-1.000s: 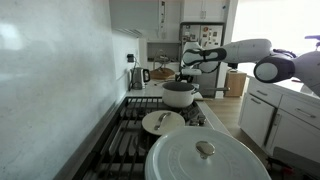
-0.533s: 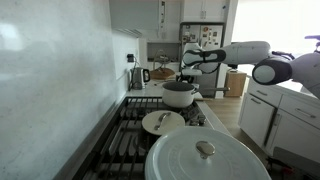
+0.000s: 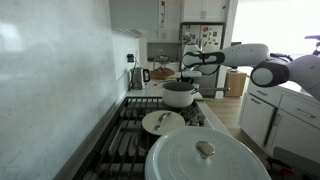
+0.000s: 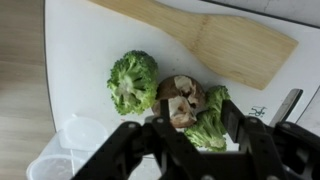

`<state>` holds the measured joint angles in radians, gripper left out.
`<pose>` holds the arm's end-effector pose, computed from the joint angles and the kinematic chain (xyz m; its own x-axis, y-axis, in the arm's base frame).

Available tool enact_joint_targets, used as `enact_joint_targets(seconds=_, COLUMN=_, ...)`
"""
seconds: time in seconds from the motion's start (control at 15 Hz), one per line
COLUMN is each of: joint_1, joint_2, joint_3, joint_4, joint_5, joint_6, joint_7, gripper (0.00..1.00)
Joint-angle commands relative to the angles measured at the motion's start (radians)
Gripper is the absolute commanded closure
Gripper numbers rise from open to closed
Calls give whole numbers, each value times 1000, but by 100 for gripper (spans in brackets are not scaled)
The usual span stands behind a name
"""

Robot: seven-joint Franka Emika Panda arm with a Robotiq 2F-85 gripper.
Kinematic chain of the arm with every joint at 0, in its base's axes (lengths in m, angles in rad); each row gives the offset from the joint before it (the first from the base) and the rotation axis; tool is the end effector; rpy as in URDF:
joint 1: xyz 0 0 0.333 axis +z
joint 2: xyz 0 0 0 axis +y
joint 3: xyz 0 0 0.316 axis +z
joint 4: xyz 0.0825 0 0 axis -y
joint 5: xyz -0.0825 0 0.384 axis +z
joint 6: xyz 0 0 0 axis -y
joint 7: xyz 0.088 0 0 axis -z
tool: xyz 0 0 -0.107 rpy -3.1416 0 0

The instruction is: Take the object on the counter and put it in the pot

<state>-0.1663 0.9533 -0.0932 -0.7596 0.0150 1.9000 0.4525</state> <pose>0.7852 -0.1704 0.3886 0.7675 -0.6105 0.1956 -0.6180 -0.7857 -0.0272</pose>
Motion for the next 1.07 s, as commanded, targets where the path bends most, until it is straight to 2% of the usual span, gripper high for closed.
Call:
enact_joint_targets(seconds=0.0, joint_1=-8, joint_2=29, joint_3=5, joint_4=68, joint_5=4, joint_6=-44, joint_7=-16, gripper=47)
enact_joint_targets(seconds=0.47, joint_1=-21, joint_2=40, joint_3=5, joint_4=90, joint_5=5, joint_6=-51, joint_7=-18, gripper=50)
enact_joint_targets(seconds=0.87, joint_1=-31, joint_2=56, joint_3=6, joint_4=103, joint_5=4, joint_6=-62, joint_7=-20, gripper=66)
enact_joint_targets(seconds=0.93, joint_1=-31, joint_2=59, joint_3=6, joint_4=105, joint_5=4, joint_6=-63, joint_7=-20, gripper=62)
enact_joint_targets(seconds=1.0, joint_1=-32, joint_2=62, joint_3=6, joint_4=107, joint_5=4, joint_6=-64, joint_7=-20, gripper=64)
